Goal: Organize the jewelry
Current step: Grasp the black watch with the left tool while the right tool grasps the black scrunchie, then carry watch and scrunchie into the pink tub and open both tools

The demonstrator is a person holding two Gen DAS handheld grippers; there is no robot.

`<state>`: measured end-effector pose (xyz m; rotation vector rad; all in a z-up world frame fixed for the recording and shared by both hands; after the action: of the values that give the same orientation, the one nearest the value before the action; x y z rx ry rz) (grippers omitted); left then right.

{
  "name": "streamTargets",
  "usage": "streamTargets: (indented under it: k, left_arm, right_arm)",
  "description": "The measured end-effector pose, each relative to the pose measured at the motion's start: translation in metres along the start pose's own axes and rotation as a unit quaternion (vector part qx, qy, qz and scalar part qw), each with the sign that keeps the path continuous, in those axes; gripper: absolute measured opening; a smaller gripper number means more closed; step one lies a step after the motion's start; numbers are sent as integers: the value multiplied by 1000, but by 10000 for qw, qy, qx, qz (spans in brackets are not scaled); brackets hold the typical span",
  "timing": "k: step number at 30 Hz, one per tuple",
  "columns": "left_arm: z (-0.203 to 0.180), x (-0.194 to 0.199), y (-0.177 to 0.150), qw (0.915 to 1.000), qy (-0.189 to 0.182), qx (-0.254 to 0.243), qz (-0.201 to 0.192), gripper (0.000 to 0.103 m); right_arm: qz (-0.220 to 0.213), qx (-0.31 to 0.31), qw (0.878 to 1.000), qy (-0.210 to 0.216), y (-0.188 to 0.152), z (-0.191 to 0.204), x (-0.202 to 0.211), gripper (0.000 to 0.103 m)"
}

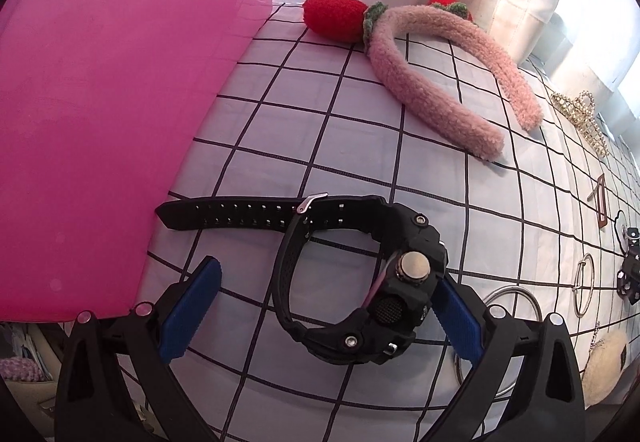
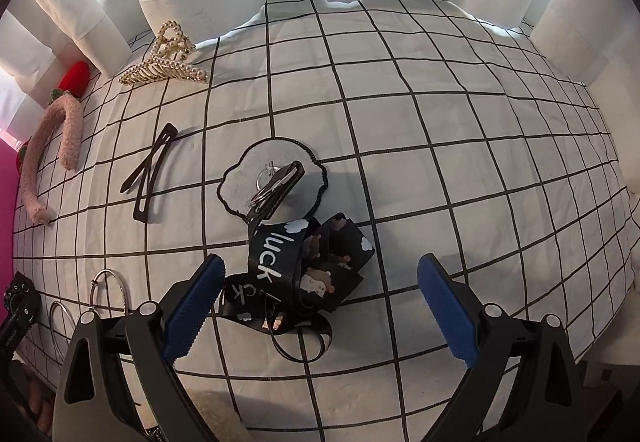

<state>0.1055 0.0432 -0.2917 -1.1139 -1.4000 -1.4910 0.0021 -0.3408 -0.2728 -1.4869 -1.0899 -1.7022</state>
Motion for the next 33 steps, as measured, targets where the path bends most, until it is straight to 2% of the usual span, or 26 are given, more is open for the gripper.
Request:
streamTargets:
  k: [7, 14, 16, 18, 19, 20, 21, 22, 23, 28, 33]
  left_arm:
    - [0, 4, -5, 9998, -7, -33, -201, 98]
    - [-1, 5, -5, 10000, -7, 60, 20, 96]
    - [-3, 5, -2, 10000, -48, 13, 54, 92]
    - [-9, 10, -2, 9998, -118, -159, -10, 73]
    - [-14, 13, -3, 9995, -161, -260, -44, 69]
    - [-18, 15, -4, 9993, -166, -340, -62, 62]
    - [-19, 15, -4, 9993, -155, -328, -55, 62]
    - [-18, 16, -4, 9994, -204, -275, -59, 62]
    - [-18, 16, -4, 9994, -232, -256, -57, 61]
    - [-16, 23, -4, 9989, -409, -228, -77, 60]
    - [-18, 44, -8, 9979, -523, -301, -243, 59]
  right_arm:
    - [-184, 119, 9996, -173, 1, 1, -6, 94]
    - [-245, 222, 9993, -145, -6, 8, -9, 94]
    - [-195, 197, 9996, -83, -6, 9, -9, 93]
    - [-222, 208, 9995, -76, -6, 10, -9, 89]
    - [-272, 234, 9993, -76, -5, 13, -7, 79]
    - [-332, 269, 9991, -80, -6, 15, -5, 64]
    - [-375, 301, 9988, -80, -4, 15, -2, 55]
    - [-404, 319, 9986, -88, -4, 15, 1, 36]
    - [-409, 327, 9986, -76, -3, 16, 3, 27]
    - [-449, 300, 9985, 90, -2, 12, 9, 17]
    - [-582, 319, 9974, 273, -6, 19, 18, 17]
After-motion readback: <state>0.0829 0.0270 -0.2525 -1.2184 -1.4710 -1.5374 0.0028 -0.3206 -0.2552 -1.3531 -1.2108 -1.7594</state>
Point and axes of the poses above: each gripper's, at about its wrist camera, not at the fingertips, and x roughly against the way its jaws point, z to its left, y to its top, the point moved 9 cm from there along -x, roughly the way its jaws point, and after that the axes turned 7 degrees about z, right-handed, at the moved point
